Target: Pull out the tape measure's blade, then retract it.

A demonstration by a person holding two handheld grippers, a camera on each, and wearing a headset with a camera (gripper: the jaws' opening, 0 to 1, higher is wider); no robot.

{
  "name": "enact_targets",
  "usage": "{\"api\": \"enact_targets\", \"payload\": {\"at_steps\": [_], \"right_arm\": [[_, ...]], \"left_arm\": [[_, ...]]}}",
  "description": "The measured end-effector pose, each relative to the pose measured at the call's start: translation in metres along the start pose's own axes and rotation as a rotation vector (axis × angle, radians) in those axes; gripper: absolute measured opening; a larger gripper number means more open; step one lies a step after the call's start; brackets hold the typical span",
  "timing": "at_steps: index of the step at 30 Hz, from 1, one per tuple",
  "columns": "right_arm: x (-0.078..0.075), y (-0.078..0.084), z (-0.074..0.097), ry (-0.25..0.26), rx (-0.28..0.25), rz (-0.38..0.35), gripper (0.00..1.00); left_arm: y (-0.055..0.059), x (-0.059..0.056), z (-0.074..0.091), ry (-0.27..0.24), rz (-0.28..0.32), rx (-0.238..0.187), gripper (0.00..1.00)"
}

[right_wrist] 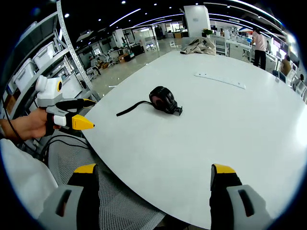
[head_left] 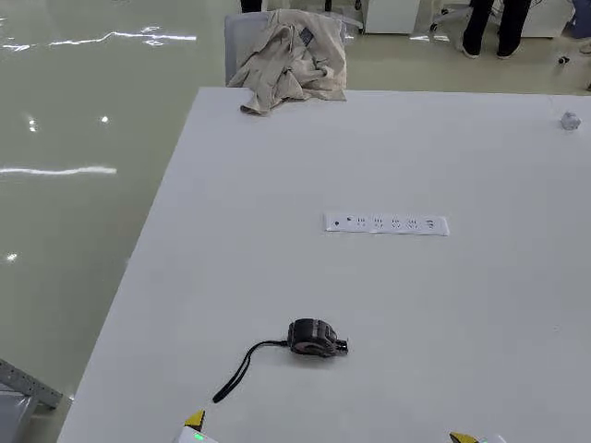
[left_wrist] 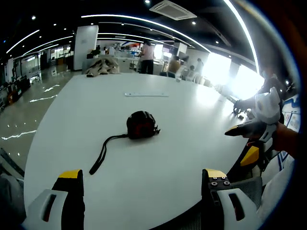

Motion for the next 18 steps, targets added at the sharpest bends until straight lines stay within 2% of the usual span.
{"api": "enact_targets", "payload": {"at_steps": [8,13,18], "right_arm": [[0.009,0.0,0.013,0.007,-0.014,-0.012,1.0],[0.012,-0.01,0.023,0.016,-0.052,-0.009,1.0],[0.014,-0.017,0.029,0.02,-0.057,0.007,1.0]], "left_arm": [[0.001,0.004,0.01,-0.006,0.008,-0.002,1.0],[0.002,0.009,0.011,-0.017,0.013,0.0,1.0],[0.002,0.012,0.014,-0.019,0.013,0.005,1.0]]}}
Point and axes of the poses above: the centre of the closed fingertips' face, and the gripper's own axes: z roughly backward along the fingers, x roughly to its left, y roughly out of its underside, the point moved 5 cm from there along z, roughly backward along the fingers, and after that the axes turned 15 degrees about -y, right-handed, at the moved point
